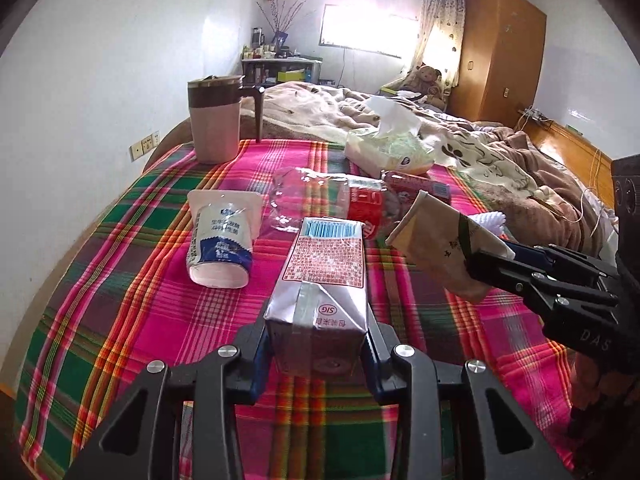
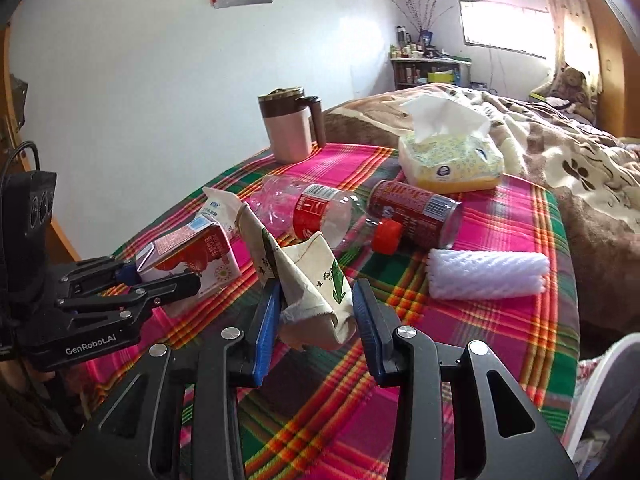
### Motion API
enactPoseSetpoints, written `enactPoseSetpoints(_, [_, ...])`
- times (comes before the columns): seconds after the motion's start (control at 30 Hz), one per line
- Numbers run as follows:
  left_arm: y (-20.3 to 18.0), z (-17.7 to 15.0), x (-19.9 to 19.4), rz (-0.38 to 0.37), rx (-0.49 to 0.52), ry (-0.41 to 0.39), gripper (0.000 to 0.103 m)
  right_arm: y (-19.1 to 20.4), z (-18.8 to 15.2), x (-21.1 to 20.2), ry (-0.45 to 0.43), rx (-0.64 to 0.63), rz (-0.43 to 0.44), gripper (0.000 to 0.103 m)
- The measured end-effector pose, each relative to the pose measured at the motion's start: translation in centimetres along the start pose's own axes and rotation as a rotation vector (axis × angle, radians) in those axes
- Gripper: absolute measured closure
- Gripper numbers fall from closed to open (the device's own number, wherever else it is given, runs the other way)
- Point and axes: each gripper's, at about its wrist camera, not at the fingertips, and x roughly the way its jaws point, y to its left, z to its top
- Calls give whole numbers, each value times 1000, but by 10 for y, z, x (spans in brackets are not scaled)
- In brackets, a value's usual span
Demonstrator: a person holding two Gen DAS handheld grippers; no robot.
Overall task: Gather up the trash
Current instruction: 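Carry the juice box and paper bag with both tools over the bin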
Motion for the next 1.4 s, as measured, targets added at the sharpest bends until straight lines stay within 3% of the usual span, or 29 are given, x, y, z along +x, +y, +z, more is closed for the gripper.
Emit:
enactPoseSetpoints(0.8, [-111, 9, -56, -134, 159, -107, 65, -57, -28, -106, -163, 154, -146, 65])
enactPoseSetpoints(1.4, [-218, 9, -54, -285, 280, -118, 65, -112, -62, -175, -216, 259, -399, 65])
